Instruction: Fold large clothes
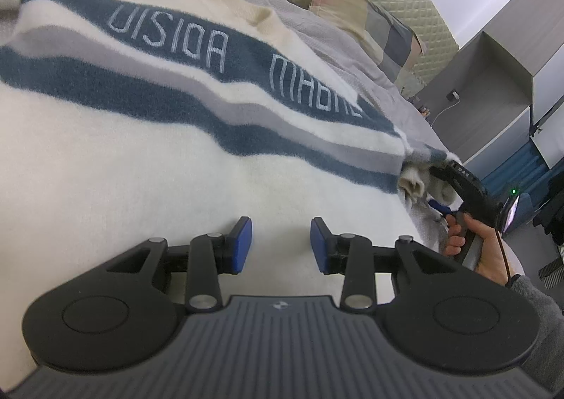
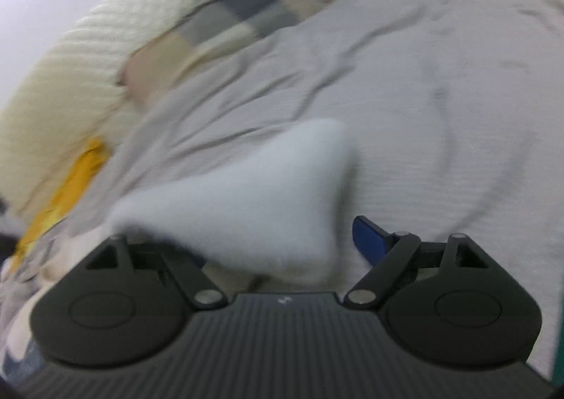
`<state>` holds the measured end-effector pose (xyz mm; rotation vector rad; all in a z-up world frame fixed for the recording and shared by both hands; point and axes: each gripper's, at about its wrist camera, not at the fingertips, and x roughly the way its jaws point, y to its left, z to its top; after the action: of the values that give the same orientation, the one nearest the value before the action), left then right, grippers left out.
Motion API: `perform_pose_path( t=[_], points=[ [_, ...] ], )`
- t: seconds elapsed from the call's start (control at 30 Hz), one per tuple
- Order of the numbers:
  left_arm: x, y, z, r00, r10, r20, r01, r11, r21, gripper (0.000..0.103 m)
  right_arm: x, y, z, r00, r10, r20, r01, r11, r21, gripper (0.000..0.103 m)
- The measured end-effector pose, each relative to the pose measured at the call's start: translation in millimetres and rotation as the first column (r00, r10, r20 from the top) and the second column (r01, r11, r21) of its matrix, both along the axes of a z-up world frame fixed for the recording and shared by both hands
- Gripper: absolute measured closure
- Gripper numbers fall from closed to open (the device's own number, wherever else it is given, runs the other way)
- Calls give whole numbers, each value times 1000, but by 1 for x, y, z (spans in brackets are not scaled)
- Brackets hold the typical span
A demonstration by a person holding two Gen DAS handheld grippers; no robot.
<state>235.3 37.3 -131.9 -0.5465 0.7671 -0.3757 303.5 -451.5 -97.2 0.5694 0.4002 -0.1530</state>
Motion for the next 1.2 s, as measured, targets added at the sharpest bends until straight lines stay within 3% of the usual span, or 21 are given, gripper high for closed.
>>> perform_pose_path(
  t=[0.17,0.23,0.3,0.4,0.6,0.67,0.77,0.83,0.87,0.9,0.93,1.0,1.03,1.1,1.2],
  points=[
    [1,-1,-1,1000,-1,1,1,1000,0,61,10,10,-4,993,112,-34,-111,993,27,21],
    [0,-1,0,1000,-1,1,1,1000,2,61,12,17,-2,991,128,-34,-128,992,0,31],
    [0,-1,0,1000,-2,3,2,1000,3,61,13,24,0,989,142,-40,-143,989,-28,55],
    [0,-1,0,1000,-1,2,1,1000,4,61,14,34,7,988,138,-67,-144,985,-98,74],
    [1,-4,0,1000,-2,4,2,1000,20,61,14,34,32,994,65,-89,-88,955,-284,80],
    [2,-4,1,1000,-4,7,4,1000,27,61,13,26,45,994,20,-109,-64,909,-411,81],
    [4,-4,1,1000,-4,10,3,1000,23,61,20,9,74,990,-79,-119,-10,790,-613,82],
    [6,-4,0,1000,-3,8,3,1000,15,61,24,-4,95,987,-128,-97,25,715,-698,82],
    [8,-3,0,1000,-5,9,5,1000,13,61,26,-6,108,987,-144,-69,49,681,-730,84],
    [9,-3,-1,1000,-6,9,6,1000,9,61,27,-6,123,986,-166,-25,88,638,-765,95],
    [10,-2,-2,1000,-5,7,5,1000,4,61,27,-6,137,978,-205,31,148,590,-794,95],
    [11,-1,-3,1000,-3,4,3,1000,-7,61,25,-9,163,963,-231,136,243,541,-805,95],
    [12,-1,-3,1000,-3,3,3,1000,-9,61,25,-10,170,957,-244,157,267,528,-806,95],
    [13,0,-3,1000,-3,2,3,1000,-11,61,25,-17,172,956,-245,159,271,540,-797,95],
    [13,-1,-2,1000,-3,1,3,1000,-11,61,20,-27,144,959,-272,83,238,609,-757,95]
  ],
)
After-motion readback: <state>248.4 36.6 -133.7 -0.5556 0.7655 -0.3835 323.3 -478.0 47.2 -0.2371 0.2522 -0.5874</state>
